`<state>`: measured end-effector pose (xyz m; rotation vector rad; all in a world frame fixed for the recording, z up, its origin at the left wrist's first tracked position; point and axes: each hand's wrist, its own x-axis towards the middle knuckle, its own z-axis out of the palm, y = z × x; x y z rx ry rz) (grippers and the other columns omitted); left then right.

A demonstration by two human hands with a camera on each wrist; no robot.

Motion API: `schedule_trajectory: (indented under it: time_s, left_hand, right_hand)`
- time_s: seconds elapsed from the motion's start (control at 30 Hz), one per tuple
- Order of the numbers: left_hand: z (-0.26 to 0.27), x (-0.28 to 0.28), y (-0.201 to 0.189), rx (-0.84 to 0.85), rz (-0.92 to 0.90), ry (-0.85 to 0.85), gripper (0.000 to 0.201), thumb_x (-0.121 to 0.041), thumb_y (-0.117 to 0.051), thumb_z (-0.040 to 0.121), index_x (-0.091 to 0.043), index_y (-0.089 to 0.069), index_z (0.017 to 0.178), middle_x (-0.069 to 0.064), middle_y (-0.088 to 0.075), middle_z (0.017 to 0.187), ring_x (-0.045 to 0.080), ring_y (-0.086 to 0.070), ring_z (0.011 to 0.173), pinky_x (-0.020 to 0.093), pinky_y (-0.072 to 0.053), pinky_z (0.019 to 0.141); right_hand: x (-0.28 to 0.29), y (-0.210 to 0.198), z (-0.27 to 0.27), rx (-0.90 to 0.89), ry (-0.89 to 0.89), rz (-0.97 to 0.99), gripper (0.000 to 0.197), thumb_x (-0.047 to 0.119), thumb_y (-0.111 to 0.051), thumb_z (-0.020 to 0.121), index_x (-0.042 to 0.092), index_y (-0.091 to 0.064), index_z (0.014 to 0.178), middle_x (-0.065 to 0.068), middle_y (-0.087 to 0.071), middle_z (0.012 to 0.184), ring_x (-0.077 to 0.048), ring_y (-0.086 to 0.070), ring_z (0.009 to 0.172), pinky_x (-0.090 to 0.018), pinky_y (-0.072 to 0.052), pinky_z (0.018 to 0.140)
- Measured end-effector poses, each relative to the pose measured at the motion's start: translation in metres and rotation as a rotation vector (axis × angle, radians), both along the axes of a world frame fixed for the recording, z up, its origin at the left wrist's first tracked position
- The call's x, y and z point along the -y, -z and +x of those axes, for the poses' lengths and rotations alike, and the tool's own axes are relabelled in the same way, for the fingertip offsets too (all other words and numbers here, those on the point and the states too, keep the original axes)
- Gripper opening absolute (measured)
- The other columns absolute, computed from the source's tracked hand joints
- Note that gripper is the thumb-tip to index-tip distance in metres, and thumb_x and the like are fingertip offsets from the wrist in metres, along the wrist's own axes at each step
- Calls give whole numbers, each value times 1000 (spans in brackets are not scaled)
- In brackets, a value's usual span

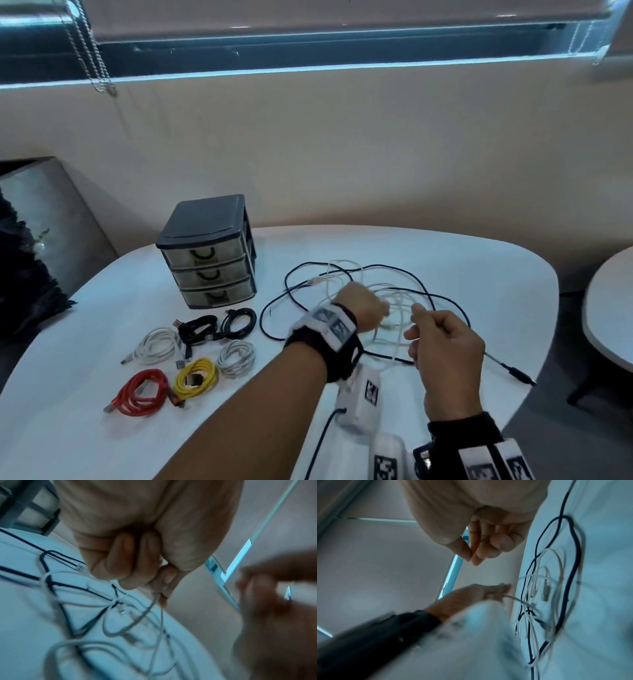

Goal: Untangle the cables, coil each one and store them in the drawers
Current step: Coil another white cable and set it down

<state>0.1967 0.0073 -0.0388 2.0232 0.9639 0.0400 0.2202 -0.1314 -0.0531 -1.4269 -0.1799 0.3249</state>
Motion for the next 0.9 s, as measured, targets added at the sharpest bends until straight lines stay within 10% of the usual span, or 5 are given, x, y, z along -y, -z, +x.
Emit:
schedule_trajectory:
  time_s: [0.17,0.43,0.77,0.9]
  left_hand:
    - [-24,-22,-96,475,69,-110,22,-26,-54,100,-15,-68,87,2,-58,64,8,-53,38,22,-38,42]
    - [-101,-38,-223,825,413,-175,23,-33,-55,99,-18,-73,96,0,-62,64,12,-69,59,23,-53,54]
    - [-174,-29,-207,887,379,-113,16,-33,-61,95,-22,-72,95,-4,-71,69,16,-73,73,24,-54,58]
    - [-191,-24,-156,883,254,-120,20,-32,-64,90,-16,-73,100,-1,-70,69,13,-70,67,25,-54,57]
  right_hand:
    - [-1,-3,-4,44,-96,-17,23,17,-66,92,2,-64,75,-5,-63,59,-14,-47,48,-28,-40,51]
    - [-2,-36,-19,171,-147,20,18,17,-67,92,8,-68,77,-5,-66,61,-12,-51,49,-31,-42,56]
    - [-15,-114,-73,623,-147,270,8,19,-68,90,20,-71,83,1,-70,72,-15,-59,59,-21,-46,51]
    - [-30,-118,-94,647,-511,171,28,43,-68,75,34,-70,102,4,-70,78,-11,-60,63,-28,-51,54]
